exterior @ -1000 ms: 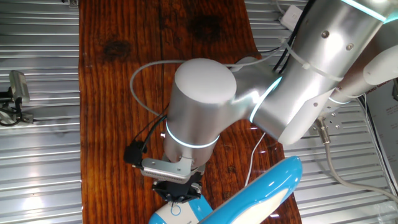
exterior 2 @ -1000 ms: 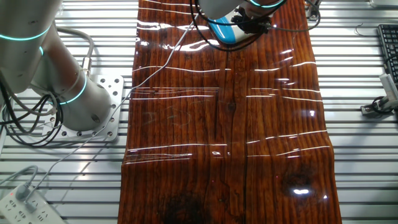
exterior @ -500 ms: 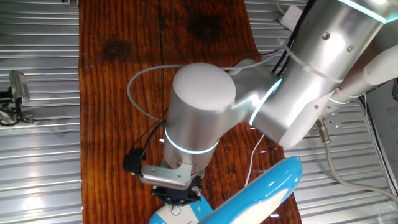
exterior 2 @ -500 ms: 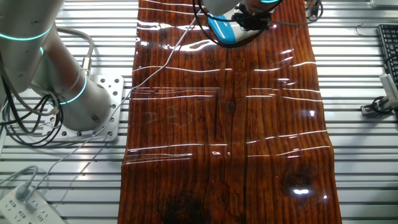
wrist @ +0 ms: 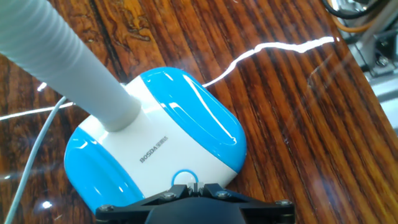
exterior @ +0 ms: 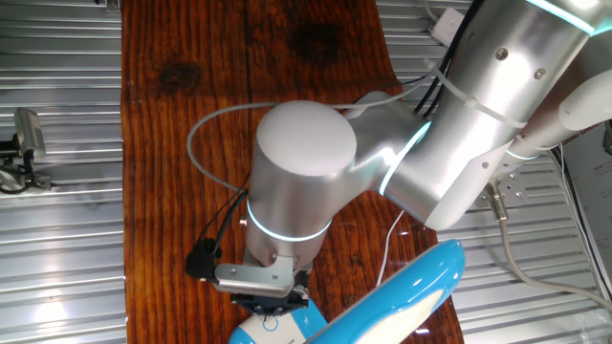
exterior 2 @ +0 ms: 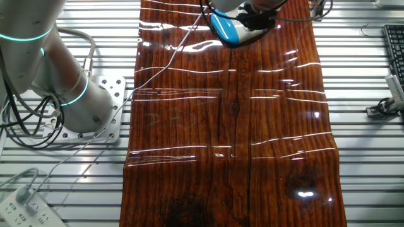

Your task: Turn on the desk lamp by pressing the button

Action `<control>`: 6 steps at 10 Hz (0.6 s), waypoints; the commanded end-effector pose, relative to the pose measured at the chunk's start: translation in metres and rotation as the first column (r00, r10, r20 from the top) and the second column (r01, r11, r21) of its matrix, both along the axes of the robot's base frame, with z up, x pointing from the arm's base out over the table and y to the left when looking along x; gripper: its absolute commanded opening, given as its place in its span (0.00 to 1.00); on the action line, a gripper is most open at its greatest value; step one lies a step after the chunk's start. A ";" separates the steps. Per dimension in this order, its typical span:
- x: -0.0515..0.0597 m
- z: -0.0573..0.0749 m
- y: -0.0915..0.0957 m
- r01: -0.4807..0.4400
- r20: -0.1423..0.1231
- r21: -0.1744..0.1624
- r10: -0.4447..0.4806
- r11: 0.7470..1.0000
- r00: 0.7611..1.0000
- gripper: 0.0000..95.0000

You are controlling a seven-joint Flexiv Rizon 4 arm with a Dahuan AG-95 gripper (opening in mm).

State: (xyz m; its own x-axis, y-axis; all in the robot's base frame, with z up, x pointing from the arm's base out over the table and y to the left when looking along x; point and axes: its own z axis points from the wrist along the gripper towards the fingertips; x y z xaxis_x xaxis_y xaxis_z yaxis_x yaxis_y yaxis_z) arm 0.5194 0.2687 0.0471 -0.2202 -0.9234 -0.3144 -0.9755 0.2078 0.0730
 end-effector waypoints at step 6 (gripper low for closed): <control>0.011 0.004 0.003 -0.066 -0.009 -0.023 0.066 0.998 0.998 0.00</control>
